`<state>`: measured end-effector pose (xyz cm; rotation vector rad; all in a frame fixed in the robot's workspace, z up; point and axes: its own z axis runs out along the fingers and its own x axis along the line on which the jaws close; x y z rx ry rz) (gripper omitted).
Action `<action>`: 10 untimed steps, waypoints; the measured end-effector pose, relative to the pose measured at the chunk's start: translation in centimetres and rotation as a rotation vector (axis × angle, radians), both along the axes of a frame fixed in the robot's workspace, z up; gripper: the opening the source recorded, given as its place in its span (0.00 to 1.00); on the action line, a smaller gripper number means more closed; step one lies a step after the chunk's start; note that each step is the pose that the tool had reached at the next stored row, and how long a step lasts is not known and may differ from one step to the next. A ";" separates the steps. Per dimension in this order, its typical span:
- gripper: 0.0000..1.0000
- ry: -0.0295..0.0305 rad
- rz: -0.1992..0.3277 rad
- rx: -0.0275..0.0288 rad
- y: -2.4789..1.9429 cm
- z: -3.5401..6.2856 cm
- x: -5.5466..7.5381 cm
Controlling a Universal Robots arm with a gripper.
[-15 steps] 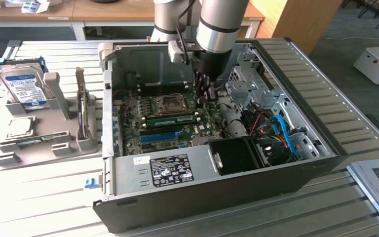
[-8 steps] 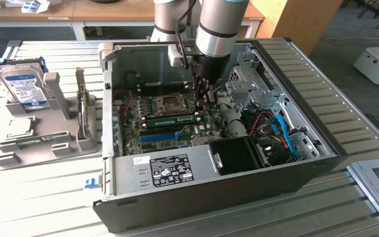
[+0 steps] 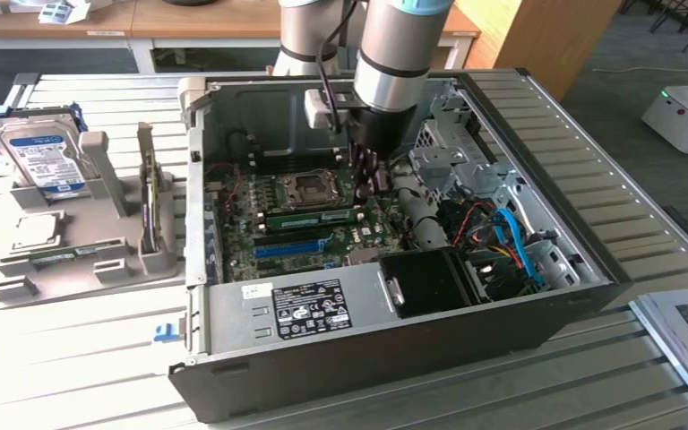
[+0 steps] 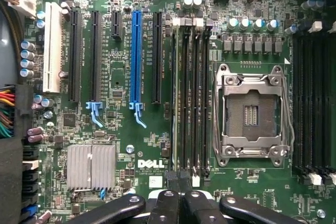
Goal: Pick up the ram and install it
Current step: 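Press down the ram until it locks into place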
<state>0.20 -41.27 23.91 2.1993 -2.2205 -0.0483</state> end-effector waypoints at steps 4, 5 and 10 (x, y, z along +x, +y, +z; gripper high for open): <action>0.10 0.0001 0.000 -0.0003 0.00 -0.01 0.0; 0.10 0.0000 0.000 -0.0002 0.00 -0.01 0.0; 0.10 0.0000 0.000 -0.0002 0.01 -0.08 -0.1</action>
